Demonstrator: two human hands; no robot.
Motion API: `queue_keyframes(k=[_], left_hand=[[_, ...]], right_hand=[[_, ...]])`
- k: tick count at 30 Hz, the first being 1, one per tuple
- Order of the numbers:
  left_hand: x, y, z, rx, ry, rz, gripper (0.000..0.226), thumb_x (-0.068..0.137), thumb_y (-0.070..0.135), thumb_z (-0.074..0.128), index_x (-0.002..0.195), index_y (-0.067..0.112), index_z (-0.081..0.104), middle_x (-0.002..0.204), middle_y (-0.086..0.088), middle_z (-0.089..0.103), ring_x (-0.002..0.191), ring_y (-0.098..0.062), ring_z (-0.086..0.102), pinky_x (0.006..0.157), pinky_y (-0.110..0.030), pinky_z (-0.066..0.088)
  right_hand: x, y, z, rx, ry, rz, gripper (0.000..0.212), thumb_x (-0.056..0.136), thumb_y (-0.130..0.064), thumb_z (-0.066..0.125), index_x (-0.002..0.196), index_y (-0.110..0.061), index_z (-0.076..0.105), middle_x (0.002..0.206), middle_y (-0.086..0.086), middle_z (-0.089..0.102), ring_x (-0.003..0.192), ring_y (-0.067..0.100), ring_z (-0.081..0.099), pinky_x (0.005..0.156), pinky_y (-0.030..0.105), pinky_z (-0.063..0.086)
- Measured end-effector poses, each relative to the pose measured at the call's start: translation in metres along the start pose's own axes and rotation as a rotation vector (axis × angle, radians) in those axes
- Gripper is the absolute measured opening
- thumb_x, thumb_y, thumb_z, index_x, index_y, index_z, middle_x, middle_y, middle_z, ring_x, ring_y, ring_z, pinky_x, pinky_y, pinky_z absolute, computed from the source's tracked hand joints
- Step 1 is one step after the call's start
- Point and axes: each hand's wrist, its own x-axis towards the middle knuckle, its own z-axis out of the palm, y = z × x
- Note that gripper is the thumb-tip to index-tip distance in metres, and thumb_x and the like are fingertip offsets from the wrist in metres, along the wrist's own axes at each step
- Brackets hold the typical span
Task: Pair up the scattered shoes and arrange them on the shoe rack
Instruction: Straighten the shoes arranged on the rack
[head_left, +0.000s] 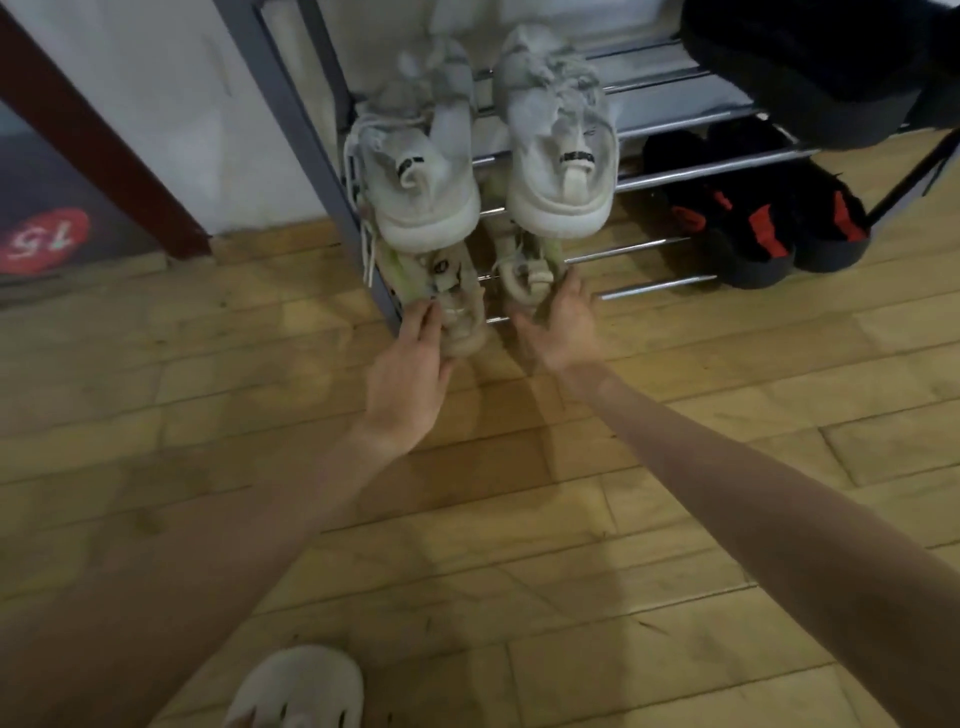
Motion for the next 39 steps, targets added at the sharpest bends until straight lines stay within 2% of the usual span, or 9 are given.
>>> queue_keyframes(k=[7, 13, 20, 24, 28, 31, 34, 37, 39], left_hand=[[0.006, -0.008, 0.003, -0.034, 0.028, 0.072, 0.067, 0.087, 0.025, 0.065, 0.142, 0.001, 0.036, 0.145, -0.012, 0.038, 0.12, -0.029, 0.054, 0.094, -0.04, 0.049], [0.006, -0.012, 0.007, -0.003, 0.054, 0.11, 0.061, 0.085, 0.017, 0.068, 0.138, 0.001, 0.043, 0.142, -0.015, 0.041, 0.11, -0.032, 0.059, 0.09, -0.042, 0.052], [0.004, -0.015, 0.008, 0.003, 0.091, 0.175, 0.051, 0.08, 0.006, 0.072, 0.129, 0.01, 0.058, 0.136, -0.016, 0.049, 0.101, -0.029, 0.064, 0.085, -0.043, 0.056], [0.002, -0.016, 0.003, -0.117, 0.098, 0.11, 0.049, 0.082, 0.019, 0.071, 0.127, 0.009, 0.056, 0.135, -0.014, 0.046, 0.104, -0.025, 0.061, 0.085, -0.037, 0.056], [-0.012, -0.014, 0.001, -0.255, 0.215, 0.012, 0.046, 0.084, 0.036, 0.068, 0.112, 0.005, 0.049, 0.116, -0.01, 0.047, 0.074, -0.014, 0.061, 0.063, -0.023, 0.055], [-0.018, -0.006, 0.003, -0.469, 0.166, -0.402, 0.053, 0.083, 0.052, 0.063, 0.107, 0.007, 0.05, 0.102, -0.002, 0.051, 0.068, -0.012, 0.058, 0.067, -0.026, 0.054], [-0.006, 0.002, 0.003, -1.112, -0.149, -0.885, 0.072, 0.077, 0.056, 0.068, 0.121, 0.001, 0.052, 0.09, -0.009, 0.067, 0.075, -0.021, 0.068, 0.077, -0.036, 0.059], [0.005, 0.004, -0.001, -1.656, -0.2, -0.966, 0.06, 0.08, 0.025, 0.074, 0.126, -0.001, 0.046, 0.106, -0.023, 0.066, 0.089, -0.03, 0.071, 0.079, -0.037, 0.059], [0.01, 0.006, -0.004, -1.839, -0.142, -0.986, 0.059, 0.078, 0.011, 0.075, 0.127, 0.002, 0.043, 0.114, -0.025, 0.064, 0.098, -0.033, 0.069, 0.083, -0.041, 0.058]], right_hand=[[0.001, -0.006, 0.013, 0.197, 0.14, 0.06, 0.07, 0.063, -0.066, 0.065, 0.115, -0.02, 0.057, 0.104, 0.0, 0.072, 0.105, 0.028, 0.062, 0.087, 0.044, 0.054], [-0.008, -0.015, 0.019, 0.215, 0.136, 0.009, 0.055, 0.079, -0.045, 0.072, 0.122, -0.015, 0.054, 0.109, 0.004, 0.066, 0.116, 0.03, 0.05, 0.092, 0.04, 0.048], [-0.016, -0.006, 0.019, 0.209, 0.133, -0.043, 0.061, 0.08, -0.046, 0.071, 0.128, -0.015, 0.05, 0.113, 0.001, 0.067, 0.119, 0.028, 0.044, 0.096, 0.034, 0.04], [-0.021, -0.007, 0.021, 0.217, 0.145, -0.042, 0.063, 0.08, -0.046, 0.071, 0.129, -0.014, 0.049, 0.115, 0.002, 0.066, 0.119, 0.028, 0.044, 0.096, 0.034, 0.039], [-0.022, 0.0, 0.018, 0.275, 0.109, -0.007, 0.068, 0.084, -0.056, 0.061, 0.138, -0.018, 0.045, 0.132, 0.003, 0.054, 0.123, 0.024, 0.044, 0.102, 0.039, 0.041], [-0.028, -0.003, 0.015, 0.475, 0.115, 0.204, 0.062, 0.091, -0.052, 0.054, 0.14, -0.016, 0.04, 0.137, 0.01, 0.041, 0.116, 0.021, 0.049, 0.093, 0.032, 0.043], [-0.027, -0.006, 0.014, 0.589, 0.103, 0.364, 0.057, 0.088, -0.05, 0.059, 0.126, -0.008, 0.053, 0.119, 0.012, 0.061, 0.105, 0.022, 0.06, 0.09, 0.036, 0.051], [-0.019, -0.014, 0.007, 0.771, 0.07, 0.535, 0.037, 0.082, -0.038, 0.068, 0.098, -0.005, 0.063, 0.094, 0.012, 0.069, 0.089, 0.026, 0.069, 0.086, 0.044, 0.057], [-0.015, -0.018, 0.001, 0.926, 0.036, 0.642, 0.026, 0.081, -0.025, 0.071, 0.083, -0.01, 0.05, 0.089, 0.012, 0.065, 0.083, 0.024, 0.068, 0.083, 0.041, 0.059]])
